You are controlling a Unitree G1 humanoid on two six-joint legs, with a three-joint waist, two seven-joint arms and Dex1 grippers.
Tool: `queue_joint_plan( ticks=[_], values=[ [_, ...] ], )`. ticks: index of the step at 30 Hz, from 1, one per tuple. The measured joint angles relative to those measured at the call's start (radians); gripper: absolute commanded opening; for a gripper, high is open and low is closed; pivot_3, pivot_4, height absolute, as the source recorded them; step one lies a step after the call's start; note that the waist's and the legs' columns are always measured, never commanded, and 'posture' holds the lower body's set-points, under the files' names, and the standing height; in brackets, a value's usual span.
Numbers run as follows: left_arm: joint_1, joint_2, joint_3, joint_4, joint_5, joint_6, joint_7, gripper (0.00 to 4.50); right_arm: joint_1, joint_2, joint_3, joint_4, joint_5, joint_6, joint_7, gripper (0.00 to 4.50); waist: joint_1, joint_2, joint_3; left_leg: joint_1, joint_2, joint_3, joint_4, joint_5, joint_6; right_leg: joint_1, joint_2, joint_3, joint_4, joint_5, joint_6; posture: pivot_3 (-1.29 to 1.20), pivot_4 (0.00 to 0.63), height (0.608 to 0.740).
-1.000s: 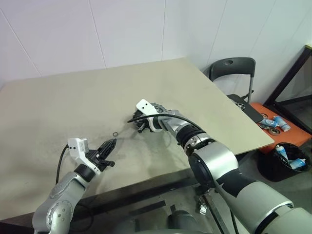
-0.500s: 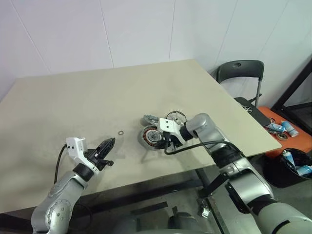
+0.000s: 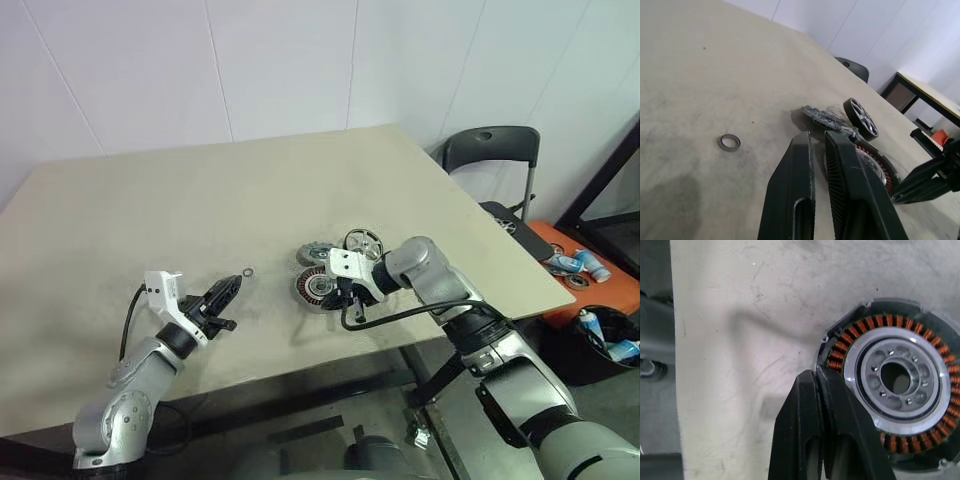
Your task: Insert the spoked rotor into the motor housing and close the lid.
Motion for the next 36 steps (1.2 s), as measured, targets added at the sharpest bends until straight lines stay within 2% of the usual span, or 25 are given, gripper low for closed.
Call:
queue_joint_plan(
  ticks=[11,16,21,27,35,36],
  values=[
    [-0.002,-0.007,0.0,0.034,0.013,-0.009,-0.023,0.49,-0.024,-0.057,0.028,0.123,0.008,-0.406,0.116,0.01,-0.002,0.0,0.0,0.001,0.0,0.0,-0.001,0.0,0.0,0.0,0.0,0.0,0.0,0.0,0.002,0.0,0.0,0.74],
    [-0.002,-0.014,-0.001,0.035,0.022,-0.022,-0.031,0.49,-0.065,-0.039,0.047,0.225,-0.013,-0.569,0.098,0.01,-0.005,-0.001,0.001,0.004,0.001,0.001,-0.001,0.0,0.0,0.002,0.0,0.002,0.0,0.0,0.001,0.0,0.0,0.74],
    [-0.002,-0.029,-0.01,0.035,0.032,-0.027,-0.036,0.49,-0.103,-0.016,0.047,0.313,-0.029,-0.617,0.06,0.01,-0.004,-0.001,0.001,0.004,0.001,0.001,-0.001,0.0,0.0,0.002,0.0,0.002,0.001,0.0,0.001,0.0,0.0,0.74],
    [0.0,-0.037,-0.02,0.029,0.037,-0.024,-0.023,0.49,-0.105,-0.021,0.046,0.328,-0.03,-0.646,0.062,0.01,-0.002,-0.001,0.001,0.004,0.001,0.001,-0.001,0.0,0.0,0.002,-0.001,0.002,0.0,0.0,0.001,0.0,0.0,0.74],
    [-0.017,-0.036,-0.025,0.017,0.035,0.003,0.002,0.49,-0.099,-0.025,0.046,0.306,-0.008,-0.637,0.127,0.01,-0.003,-0.001,0.001,0.004,0.001,0.001,-0.002,0.0,0.0,0.002,-0.001,0.002,0.0,0.0,0.001,0.0,0.0,0.74],
    [-0.017,-0.036,-0.026,0.013,0.033,0.005,0.004,0.49,-0.098,-0.025,0.045,0.305,-0.002,-0.634,0.132,0.45,-0.003,-0.001,0.001,0.004,0.001,0.001,-0.002,0.0,0.0,0.002,-0.001,0.002,0.0,0.0,0.001,0.0,0.0,0.74]
  ],
)
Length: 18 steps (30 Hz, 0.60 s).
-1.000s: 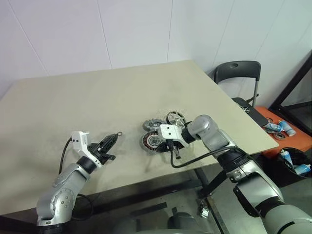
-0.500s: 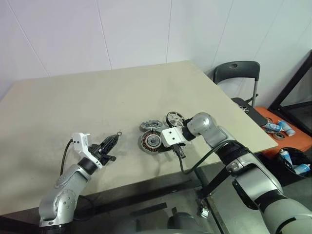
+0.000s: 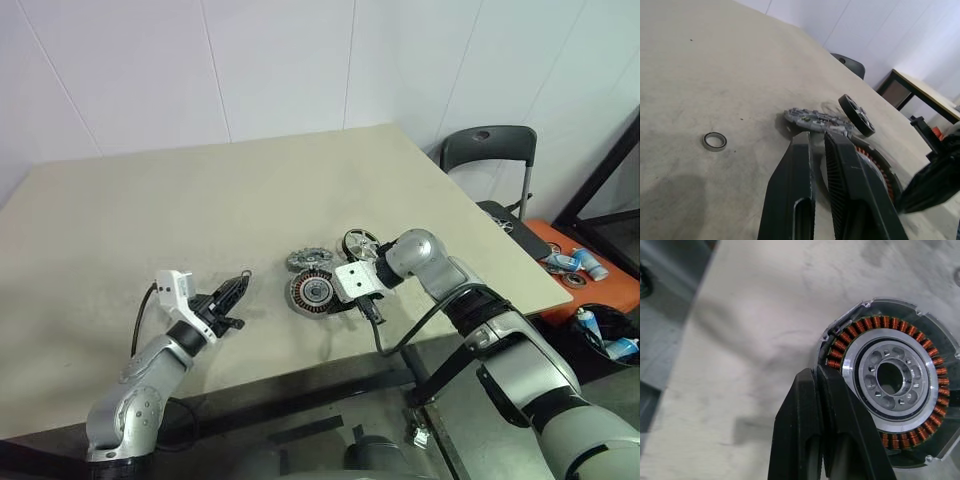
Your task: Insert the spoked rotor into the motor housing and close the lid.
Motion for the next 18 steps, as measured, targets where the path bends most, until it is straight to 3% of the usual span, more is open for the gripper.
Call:
queue_joint_plan(
  ticks=[5,14,18],
  values=[
    [0.0,0.0,-0.005,-0.031,-0.019,0.02,0.009,0.49,0.002,0.003,-0.005,-0.04,0.029,0.045,-0.003,2.0,-0.001,0.0,0.0,0.001,0.0,0.0,0.0,0.0,0.0,0.0,0.0,0.0,0.001,0.0,0.0,0.0,0.0,0.74],
    [0.002,0.0,-0.005,-0.054,-0.034,0.04,0.035,0.49,0.006,-0.042,-0.046,-0.19,0.099,0.309,0.023,2.0,0.005,0.0,0.0,0.0,0.0,0.0,0.0,0.0,0.0,0.0,-0.002,0.0,0.0,0.0,-0.001,0.0,0.0,0.74],
    [0.003,0.001,-0.005,-0.074,-0.054,0.053,0.038,0.49,-0.003,-0.054,-0.242,-0.358,0.272,0.658,-0.065,2.0,0.007,0.0,0.0,0.0,0.001,-0.001,0.0,0.0,0.0,-0.001,-0.003,0.001,0.0,0.0,-0.001,0.0,0.0,0.74]
  ],
)
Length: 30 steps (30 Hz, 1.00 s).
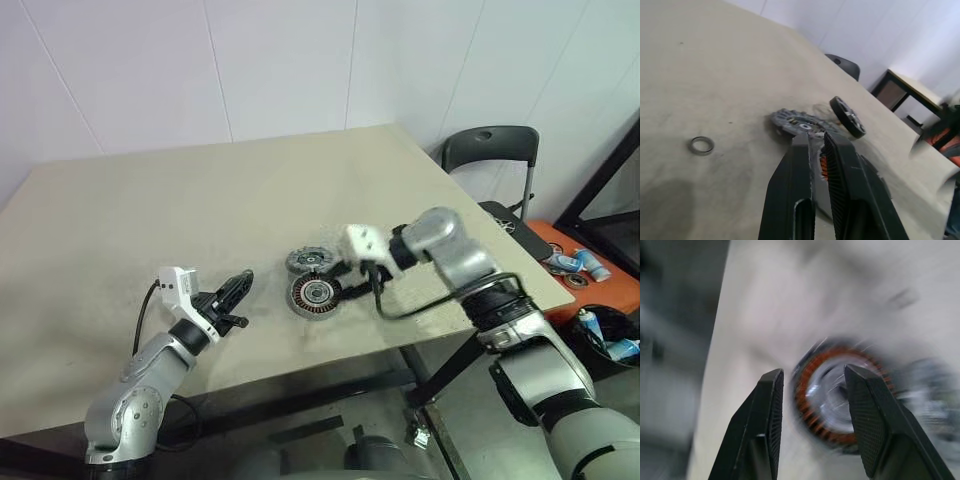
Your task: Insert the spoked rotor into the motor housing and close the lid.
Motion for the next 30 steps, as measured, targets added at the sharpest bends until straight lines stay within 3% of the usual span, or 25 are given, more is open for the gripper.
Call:
queue_joint_plan(
  ticks=[4,8,14,18,20,26,30],
  values=[
    [-0.019,0.016,0.001,-0.005,-0.024,0.022,-0.009,0.49,0.063,0.025,-0.165,-0.065,0.023,0.142,-0.275,2.0,0.004,-0.001,-0.001,0.0,0.0,0.0,-0.001,0.0,0.0,0.0,-0.001,0.0,0.0,-0.001,-0.003,0.0,0.0,0.74],
    [-0.081,0.073,0.009,0.005,-0.061,0.051,-0.049,0.49,0.253,0.065,-0.246,-0.174,0.033,0.282,-0.5,2.0,0.017,0.0,0.0,-0.004,0.0,0.002,-0.002,0.0,0.0,-0.005,-0.001,0.001,-0.001,-0.002,-0.003,0.0,0.0,0.74],
    [-0.118,0.343,0.022,0.122,-0.063,0.09,-0.296,0.49,0.442,0.137,-0.239,-0.439,0.069,0.392,-0.66,2.0,0.006,0.002,0.0,-0.014,0.0,0.001,-0.001,0.0,0.0,-0.016,0.006,0.0,0.002,-0.001,-0.002,0.0,0.0,0.74],
    [-0.249,0.498,0.103,0.393,-0.016,0.057,-0.41,0.49,0.468,0.166,-0.186,-0.486,0.065,0.373,-0.734,2.0,-0.004,0.001,0.001,-0.014,0.0,0.0,0.002,0.001,0.0,-0.014,0.008,-0.001,0.001,-0.002,-0.002,0.0,0.0,0.74],
    [-0.3,0.532,0.132,0.482,0.027,0.006,-0.433,0.49,0.483,0.162,-0.158,-0.486,0.041,0.343,-0.76,2.0,-0.006,0.001,0.001,-0.013,-0.001,0.001,0.002,0.001,0.0,-0.012,0.005,-0.001,0.0,-0.002,-0.001,0.0,0.0,0.74],
    [-0.24,0.469,0.064,0.481,0.128,-0.075,-0.481,0.49,0.5,0.225,-0.159,-0.485,0.042,0.313,-0.866,2.0,-0.006,0.0,0.0,-0.015,-0.002,0.001,0.001,-0.001,0.002,-0.013,0.002,0.0,-0.001,-0.001,0.004,0.0,0.0,0.74],
    [-0.215,0.389,0.064,0.464,0.122,-0.071,-0.466,1.42,0.493,0.217,-0.2,-0.458,0.034,0.293,-0.921,2.03,-0.001,-0.001,0.0,-0.014,-0.001,-0.001,0.001,-0.001,0.002,-0.013,0.001,0.0,0.0,-0.001,0.004,0.0,0.0,0.74]
  ],
)
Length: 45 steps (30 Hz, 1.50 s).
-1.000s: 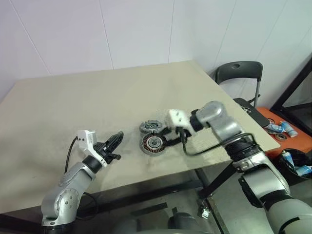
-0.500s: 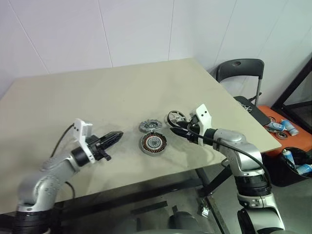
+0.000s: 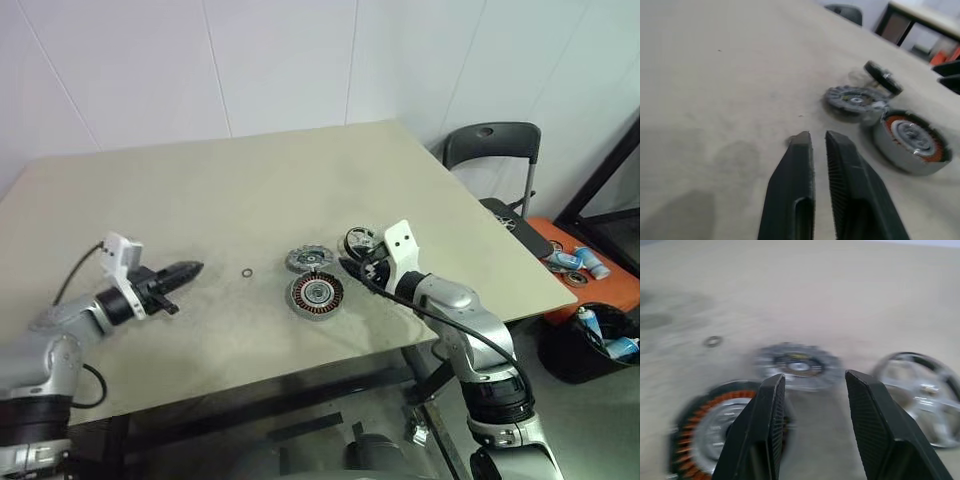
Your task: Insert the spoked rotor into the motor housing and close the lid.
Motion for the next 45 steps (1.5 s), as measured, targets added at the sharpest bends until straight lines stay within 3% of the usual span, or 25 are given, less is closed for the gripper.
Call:
queue_joint_plan(
  ticks=[9,33,45],
  values=[
    [-0.069,-0.089,-0.08,0.167,0.166,-0.195,-0.014,4.45,-0.017,-0.004,0.001,0.042,-0.007,-0.05,-0.048,2.03,-0.004,0.0,0.0,0.002,0.0,0.001,0.0,0.0,0.0,0.002,0.002,-0.001,0.0,0.0,0.0,0.0,0.0,0.74],
    [-0.242,-0.2,-0.257,0.39,0.478,-0.389,0.101,4.48,-0.005,-0.014,0.019,0.044,-0.028,-0.062,-0.078,2.03,-0.001,0.0,0.0,0.003,0.0,0.0,0.002,0.0,0.0,0.004,0.003,-0.001,0.001,0.002,0.003,0.0,0.0,0.74],
    [-0.312,-0.266,-0.27,0.543,0.535,-0.451,0.162,4.48,0.013,-0.017,0.025,0.044,-0.038,-0.063,-0.089,2.03,0.003,0.0,0.0,0.003,-0.001,-0.001,0.005,0.0,0.0,0.005,0.003,-0.002,0.002,0.002,0.004,0.0,0.0,0.74]
  ],
)
